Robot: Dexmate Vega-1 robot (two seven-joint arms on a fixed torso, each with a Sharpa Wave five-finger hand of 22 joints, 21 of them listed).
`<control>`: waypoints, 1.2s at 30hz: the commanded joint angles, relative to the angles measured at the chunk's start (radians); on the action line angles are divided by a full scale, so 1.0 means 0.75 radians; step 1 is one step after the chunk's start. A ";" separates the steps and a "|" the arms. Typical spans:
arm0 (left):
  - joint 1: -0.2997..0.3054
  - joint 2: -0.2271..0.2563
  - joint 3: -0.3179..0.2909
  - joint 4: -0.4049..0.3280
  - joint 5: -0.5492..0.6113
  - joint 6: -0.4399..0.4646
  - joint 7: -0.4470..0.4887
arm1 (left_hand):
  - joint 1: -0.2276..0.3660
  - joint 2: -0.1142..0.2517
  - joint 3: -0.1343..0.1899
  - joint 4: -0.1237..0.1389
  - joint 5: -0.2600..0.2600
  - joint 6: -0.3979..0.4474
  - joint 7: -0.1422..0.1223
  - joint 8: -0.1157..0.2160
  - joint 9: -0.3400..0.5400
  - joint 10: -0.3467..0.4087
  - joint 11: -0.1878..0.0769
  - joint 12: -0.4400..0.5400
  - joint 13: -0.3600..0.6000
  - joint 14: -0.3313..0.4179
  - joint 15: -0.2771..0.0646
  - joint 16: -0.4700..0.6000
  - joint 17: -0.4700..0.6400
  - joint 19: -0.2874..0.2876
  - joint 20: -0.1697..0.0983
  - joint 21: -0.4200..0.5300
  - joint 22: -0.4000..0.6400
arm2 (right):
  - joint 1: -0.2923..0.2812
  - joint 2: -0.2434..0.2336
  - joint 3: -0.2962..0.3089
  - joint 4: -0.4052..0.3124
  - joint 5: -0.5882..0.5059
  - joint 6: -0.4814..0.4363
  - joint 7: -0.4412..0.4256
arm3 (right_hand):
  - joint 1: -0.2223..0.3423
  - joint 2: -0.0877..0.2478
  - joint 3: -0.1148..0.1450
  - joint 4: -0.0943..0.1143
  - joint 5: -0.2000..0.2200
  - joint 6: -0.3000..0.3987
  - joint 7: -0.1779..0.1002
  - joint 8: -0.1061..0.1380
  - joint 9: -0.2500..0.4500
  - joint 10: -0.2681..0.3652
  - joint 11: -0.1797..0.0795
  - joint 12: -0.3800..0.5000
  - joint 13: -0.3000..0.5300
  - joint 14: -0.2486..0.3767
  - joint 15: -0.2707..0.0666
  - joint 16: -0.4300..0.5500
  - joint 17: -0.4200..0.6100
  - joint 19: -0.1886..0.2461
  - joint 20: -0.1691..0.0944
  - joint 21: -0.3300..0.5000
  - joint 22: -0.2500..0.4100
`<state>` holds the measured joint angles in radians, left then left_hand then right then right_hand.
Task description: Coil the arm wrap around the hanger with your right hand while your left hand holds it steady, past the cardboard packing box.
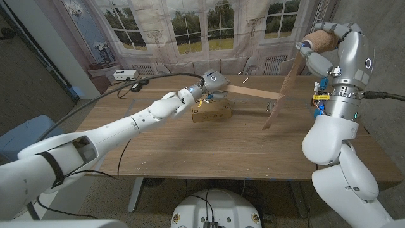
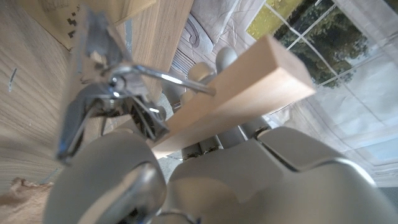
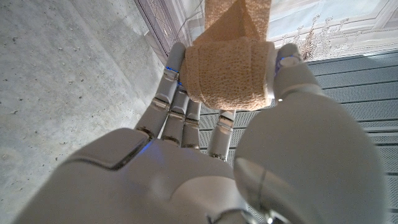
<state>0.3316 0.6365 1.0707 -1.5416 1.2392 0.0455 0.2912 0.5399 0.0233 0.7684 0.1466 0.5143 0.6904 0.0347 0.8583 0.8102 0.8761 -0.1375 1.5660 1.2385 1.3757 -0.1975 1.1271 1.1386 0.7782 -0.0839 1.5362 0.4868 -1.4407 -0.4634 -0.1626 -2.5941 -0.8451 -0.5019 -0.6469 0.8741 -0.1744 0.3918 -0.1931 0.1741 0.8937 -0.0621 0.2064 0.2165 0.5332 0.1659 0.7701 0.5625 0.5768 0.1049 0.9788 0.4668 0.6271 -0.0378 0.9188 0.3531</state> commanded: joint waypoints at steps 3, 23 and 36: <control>-0.045 -0.016 0.058 0.056 0.163 0.021 0.174 | -0.012 -0.003 0.020 0.012 0.008 -0.016 0.010 0.008 -0.007 -0.012 -0.028 0.011 0.008 0.008 0.001 0.001 -0.001 -0.003 -0.077 0.008 0.005 | 0.102 0.006 -0.021 0.007 -0.013 -0.023 0.071 | 0.463 0.468 0.059 0.060 -0.002 0.182 0.167 -0.004 0.003 0.716 -0.281 0.010 0.004 0.645 -0.431 0.120 1.012 -0.019 -0.005 0.018 0.002; -0.066 -0.040 0.076 0.167 0.138 0.027 0.399 | -0.009 -0.010 0.020 0.012 0.013 -0.021 0.004 0.016 -0.024 -0.013 -0.027 0.012 0.008 0.006 0.002 -0.004 -0.007 -0.006 -0.082 0.006 0.001 | 0.221 0.000 -0.055 0.051 0.019 -0.023 0.129 | 0.460 0.466 0.060 0.062 -0.003 0.184 0.162 -0.010 0.004 0.714 -0.282 0.005 0.001 0.641 -0.430 0.127 1.016 -0.032 -0.009 0.046 -0.005; -0.089 -0.019 0.088 0.189 0.089 -0.054 0.499 | -0.010 -0.013 0.020 0.014 0.016 -0.022 0.001 0.021 -0.033 -0.010 -0.025 0.013 0.008 0.004 0.001 -0.004 -0.006 -0.006 -0.083 0.004 -0.001 | 0.315 -0.019 -0.055 0.092 0.082 -0.015 0.180 | 0.457 0.466 0.060 0.064 -0.004 0.180 0.159 -0.014 0.004 0.712 -0.284 0.002 -0.002 0.637 -0.430 0.132 1.016 -0.042 -0.013 0.065 -0.012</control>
<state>0.2794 0.6111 1.1279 -1.4158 1.3320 0.0513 0.6070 0.5373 0.0182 0.7766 0.1548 0.5193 0.6710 0.0321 0.8695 0.7871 0.8764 -0.1378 1.5660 1.2431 1.3756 -0.1975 1.1269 1.1323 0.7784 -0.0841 1.5363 0.4866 -1.2567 -0.4692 -0.2051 -2.5472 -0.8247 -0.5202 -0.5367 0.8743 -0.1747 0.3917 -0.1931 0.1739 0.9025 -0.0606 0.1957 0.2161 0.5333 0.1659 0.7724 0.5596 0.5768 0.1050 0.9912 0.4668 0.6165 -0.0284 0.9600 0.3429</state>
